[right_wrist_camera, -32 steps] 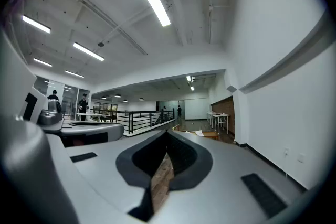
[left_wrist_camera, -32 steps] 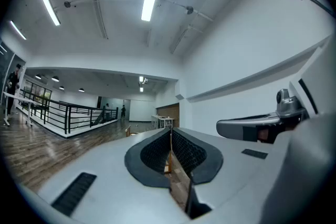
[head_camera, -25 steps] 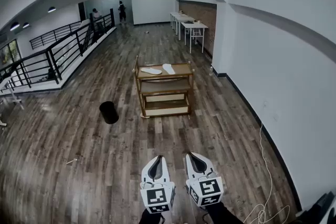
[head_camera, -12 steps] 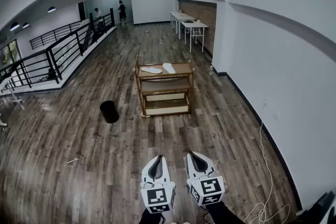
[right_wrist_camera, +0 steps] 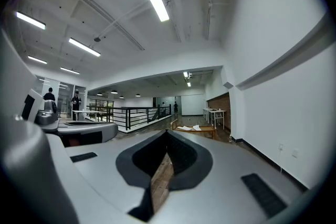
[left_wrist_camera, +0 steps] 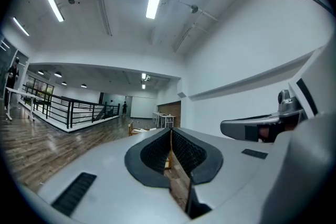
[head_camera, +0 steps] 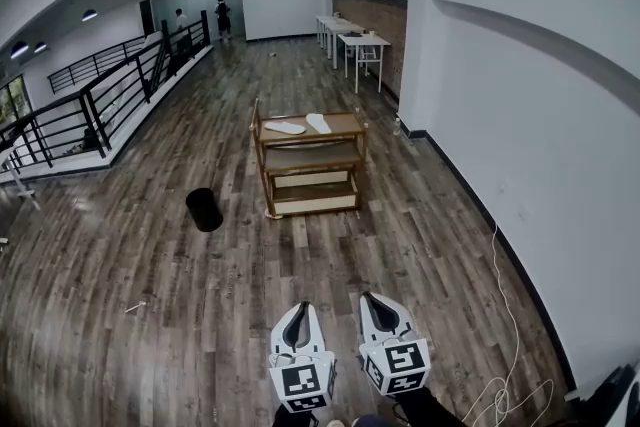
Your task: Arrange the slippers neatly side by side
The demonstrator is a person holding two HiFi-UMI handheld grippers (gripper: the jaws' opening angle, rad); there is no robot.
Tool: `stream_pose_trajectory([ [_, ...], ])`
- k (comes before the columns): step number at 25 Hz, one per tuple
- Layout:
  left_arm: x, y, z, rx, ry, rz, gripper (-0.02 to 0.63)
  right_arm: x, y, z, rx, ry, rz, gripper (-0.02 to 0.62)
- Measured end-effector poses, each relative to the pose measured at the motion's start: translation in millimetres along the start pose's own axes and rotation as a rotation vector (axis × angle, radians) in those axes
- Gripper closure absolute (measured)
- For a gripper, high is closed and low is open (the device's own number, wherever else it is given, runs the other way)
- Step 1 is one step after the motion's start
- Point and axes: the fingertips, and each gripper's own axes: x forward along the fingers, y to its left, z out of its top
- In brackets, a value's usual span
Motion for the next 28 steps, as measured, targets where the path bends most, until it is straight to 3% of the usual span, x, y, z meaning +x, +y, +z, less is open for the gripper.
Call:
stream_pose_trajectory([
  [2,-1,3,-7,-0.029,0.011,-0.001,0.595,0,4,-5,0.002,0.008,-0.009,0.597],
  [11,27,7,-16,-0.013,0.027,-0.005,0.595,26,-9,-12,0.006,0.020,-0.014,0.597],
  [28,193,16,-11,0.018,0.028,0.024,0.595,167,-97,-4,0.004,0.043,0.047,0.597],
])
